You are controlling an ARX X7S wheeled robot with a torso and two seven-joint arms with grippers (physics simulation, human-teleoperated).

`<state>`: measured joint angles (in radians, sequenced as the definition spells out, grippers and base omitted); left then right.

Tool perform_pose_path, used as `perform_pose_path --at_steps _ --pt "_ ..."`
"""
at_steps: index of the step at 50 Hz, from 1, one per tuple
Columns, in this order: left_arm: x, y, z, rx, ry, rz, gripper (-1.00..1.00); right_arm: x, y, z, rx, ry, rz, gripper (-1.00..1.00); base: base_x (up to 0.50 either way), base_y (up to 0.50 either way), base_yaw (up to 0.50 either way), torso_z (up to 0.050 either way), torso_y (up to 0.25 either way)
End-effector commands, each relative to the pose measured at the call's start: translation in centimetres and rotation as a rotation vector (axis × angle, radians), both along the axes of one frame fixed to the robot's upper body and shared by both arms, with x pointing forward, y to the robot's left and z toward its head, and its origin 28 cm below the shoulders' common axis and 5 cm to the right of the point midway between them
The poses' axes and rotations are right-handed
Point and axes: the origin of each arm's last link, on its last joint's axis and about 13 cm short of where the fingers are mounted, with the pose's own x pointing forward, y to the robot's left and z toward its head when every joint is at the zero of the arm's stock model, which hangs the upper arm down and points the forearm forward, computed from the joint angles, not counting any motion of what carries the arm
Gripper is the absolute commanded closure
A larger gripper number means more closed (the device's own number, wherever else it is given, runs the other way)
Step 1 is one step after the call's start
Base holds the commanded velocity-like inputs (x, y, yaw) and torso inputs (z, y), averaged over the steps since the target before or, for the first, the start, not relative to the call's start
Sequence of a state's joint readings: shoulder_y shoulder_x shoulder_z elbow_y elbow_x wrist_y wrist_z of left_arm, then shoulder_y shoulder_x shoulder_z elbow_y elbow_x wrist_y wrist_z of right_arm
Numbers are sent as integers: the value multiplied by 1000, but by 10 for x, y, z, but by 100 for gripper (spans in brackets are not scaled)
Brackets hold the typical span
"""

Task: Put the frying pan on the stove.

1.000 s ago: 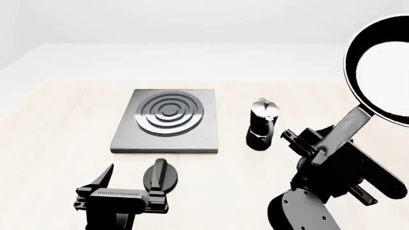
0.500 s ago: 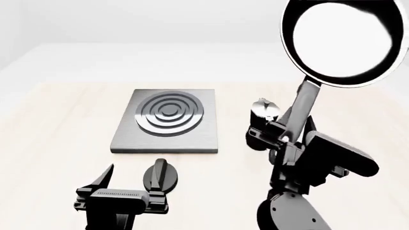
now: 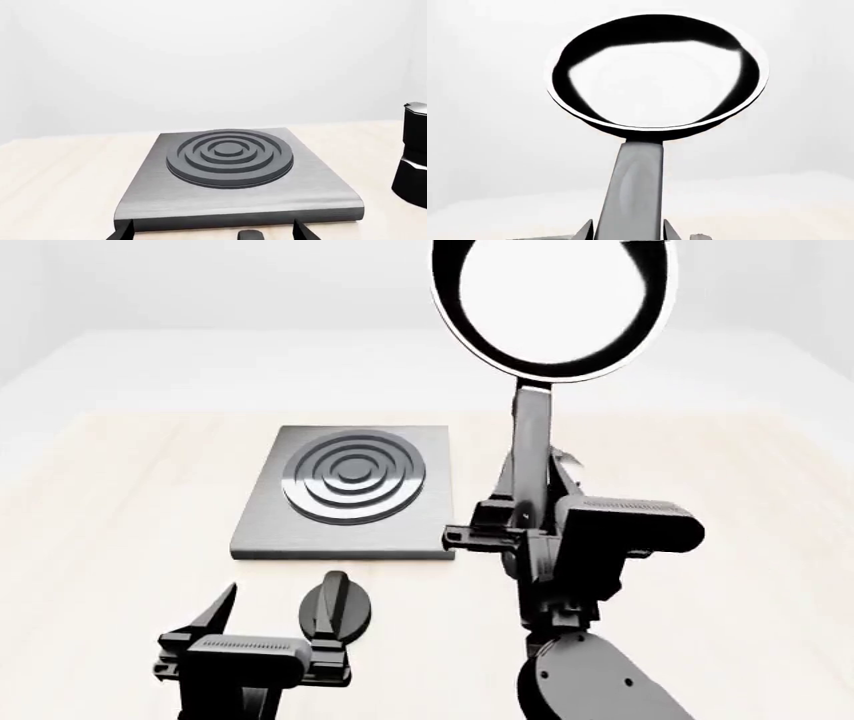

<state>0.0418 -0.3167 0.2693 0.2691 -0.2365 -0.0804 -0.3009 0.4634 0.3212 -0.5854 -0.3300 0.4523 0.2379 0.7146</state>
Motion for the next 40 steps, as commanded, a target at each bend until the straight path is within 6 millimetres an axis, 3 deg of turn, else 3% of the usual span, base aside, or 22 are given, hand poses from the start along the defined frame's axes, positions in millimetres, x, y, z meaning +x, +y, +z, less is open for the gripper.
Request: perform_pose_path --at_steps 1,25,40 --pt "0 0 0 -1 0 0 -100 4 1 17 -136 -69 118 100 0 0 0 0 0" --pt "-1 1 1 -2 -2 3 -100 31 -10 29 -303 20 264 100 0 0 0 0 2" --pt "-1 1 2 -4 -4 5 -100 51 -14 22 -346 98 342 100 0 0 0 1 1"
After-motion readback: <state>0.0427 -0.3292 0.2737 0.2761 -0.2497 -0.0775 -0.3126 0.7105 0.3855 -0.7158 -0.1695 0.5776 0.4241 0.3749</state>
